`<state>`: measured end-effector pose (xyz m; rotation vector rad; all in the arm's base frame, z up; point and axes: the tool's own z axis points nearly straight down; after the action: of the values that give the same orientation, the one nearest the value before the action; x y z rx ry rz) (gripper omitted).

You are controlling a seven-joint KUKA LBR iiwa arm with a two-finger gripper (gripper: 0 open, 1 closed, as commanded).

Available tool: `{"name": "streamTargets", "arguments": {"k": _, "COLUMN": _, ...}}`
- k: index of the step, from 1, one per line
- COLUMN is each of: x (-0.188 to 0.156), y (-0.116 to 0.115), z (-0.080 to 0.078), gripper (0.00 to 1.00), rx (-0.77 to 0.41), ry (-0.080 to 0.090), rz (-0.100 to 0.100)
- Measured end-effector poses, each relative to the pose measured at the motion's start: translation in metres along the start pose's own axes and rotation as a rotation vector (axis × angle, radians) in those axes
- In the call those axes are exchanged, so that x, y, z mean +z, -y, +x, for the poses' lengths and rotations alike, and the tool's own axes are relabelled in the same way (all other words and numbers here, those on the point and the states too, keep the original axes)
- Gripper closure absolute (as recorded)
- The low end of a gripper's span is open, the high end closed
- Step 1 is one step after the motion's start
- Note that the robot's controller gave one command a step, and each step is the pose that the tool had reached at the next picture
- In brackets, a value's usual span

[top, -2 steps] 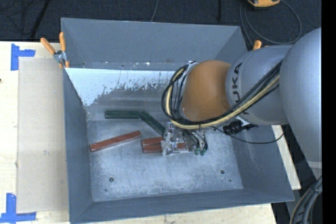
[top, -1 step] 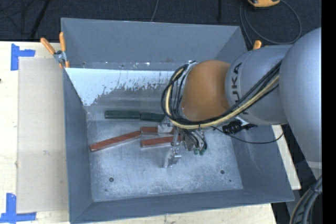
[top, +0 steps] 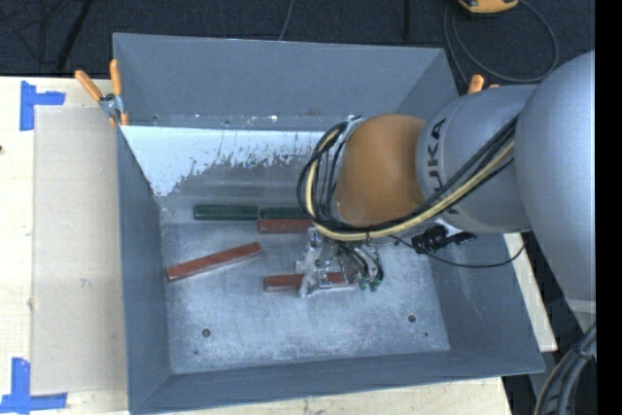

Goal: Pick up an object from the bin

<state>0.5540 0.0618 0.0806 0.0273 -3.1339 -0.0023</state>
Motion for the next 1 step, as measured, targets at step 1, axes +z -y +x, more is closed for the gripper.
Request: {"name": "streamTargets", "arguments": {"k": 1, "x": 0.0, "y": 0.0, "z": -0.0001, "gripper": 1.0, "rx": 0.001, "ry": 0.001, "rz": 0.0}}
